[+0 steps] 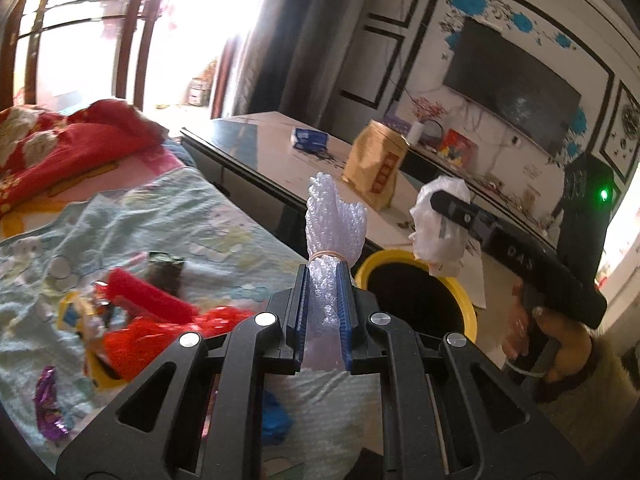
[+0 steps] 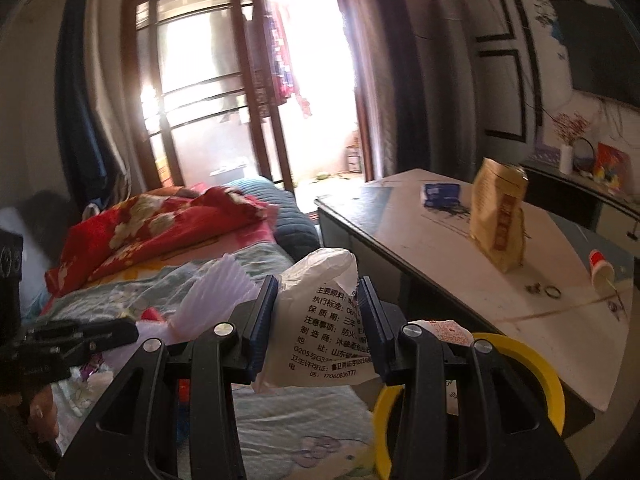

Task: Collect trash
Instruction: 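Carry both held bags off the bed over the yellow-rimmed trash bin, then open the right tool over the bin while the left tool opens too, then move both open tools back to the trash pile on the bed, then grasp the yellow snack wrapper with the left tool while the right tool grasps the clear snack bag, then carry both held wrappers from the bed over the trash bin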

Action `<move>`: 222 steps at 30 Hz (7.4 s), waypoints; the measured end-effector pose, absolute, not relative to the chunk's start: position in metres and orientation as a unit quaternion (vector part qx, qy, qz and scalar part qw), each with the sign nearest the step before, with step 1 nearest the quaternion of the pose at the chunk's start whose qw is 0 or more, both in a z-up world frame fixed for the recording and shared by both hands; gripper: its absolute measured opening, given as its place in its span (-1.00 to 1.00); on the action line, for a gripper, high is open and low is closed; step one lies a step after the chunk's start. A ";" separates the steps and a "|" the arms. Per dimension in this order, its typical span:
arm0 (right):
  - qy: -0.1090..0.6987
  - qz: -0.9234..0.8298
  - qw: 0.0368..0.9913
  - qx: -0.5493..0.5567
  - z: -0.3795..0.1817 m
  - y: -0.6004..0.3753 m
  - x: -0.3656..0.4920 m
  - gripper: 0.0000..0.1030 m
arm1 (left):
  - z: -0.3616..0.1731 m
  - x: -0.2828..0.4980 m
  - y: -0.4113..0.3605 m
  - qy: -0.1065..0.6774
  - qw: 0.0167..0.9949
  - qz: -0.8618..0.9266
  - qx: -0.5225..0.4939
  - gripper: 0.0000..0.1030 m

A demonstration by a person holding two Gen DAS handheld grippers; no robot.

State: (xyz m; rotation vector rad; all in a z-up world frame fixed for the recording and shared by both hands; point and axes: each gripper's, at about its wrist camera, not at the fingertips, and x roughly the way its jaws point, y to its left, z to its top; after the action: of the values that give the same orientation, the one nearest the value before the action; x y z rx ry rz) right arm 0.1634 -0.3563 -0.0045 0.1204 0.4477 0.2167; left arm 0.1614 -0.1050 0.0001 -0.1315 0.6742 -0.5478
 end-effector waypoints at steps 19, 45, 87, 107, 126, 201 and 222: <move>0.259 0.006 0.955 0.147 -0.048 -0.458 0.172 -0.22 | -0.060 0.183 -0.226 0.392 0.850 -0.349 -0.037 -0.83; 0.322 -0.059 0.931 0.163 -0.102 -0.493 0.186 0.34 | -0.088 0.193 -0.262 0.399 0.842 -0.359 -0.045 0.61; 0.258 0.097 0.959 0.068 -0.021 -0.331 0.154 0.64 | -0.001 0.149 -0.072 0.273 0.942 -0.156 -0.117 0.79; 0.272 0.184 0.944 0.015 -0.025 -0.245 0.136 0.66 | -0.004 0.140 -0.002 0.261 0.948 -0.091 -0.155 0.79; 0.314 0.266 0.910 -0.047 -0.059 -0.164 0.119 0.47 | -0.034 0.144 0.088 0.286 0.937 -0.009 -0.198 0.79; 0.294 0.306 0.905 -0.004 -0.044 -0.168 0.130 -0.46 | -0.011 0.164 0.076 0.304 0.916 -0.123 -0.232 -0.82; 0.285 0.247 0.925 0.035 -0.030 -0.238 0.145 -0.46 | 0.000 0.164 -0.006 0.312 0.919 -0.177 -0.167 -0.82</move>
State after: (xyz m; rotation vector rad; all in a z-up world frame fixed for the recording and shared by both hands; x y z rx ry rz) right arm 0.1453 -0.2383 -0.0296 0.0725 0.5854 0.5064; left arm 0.1639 -0.0060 -0.0003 -0.3435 0.6408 -0.3639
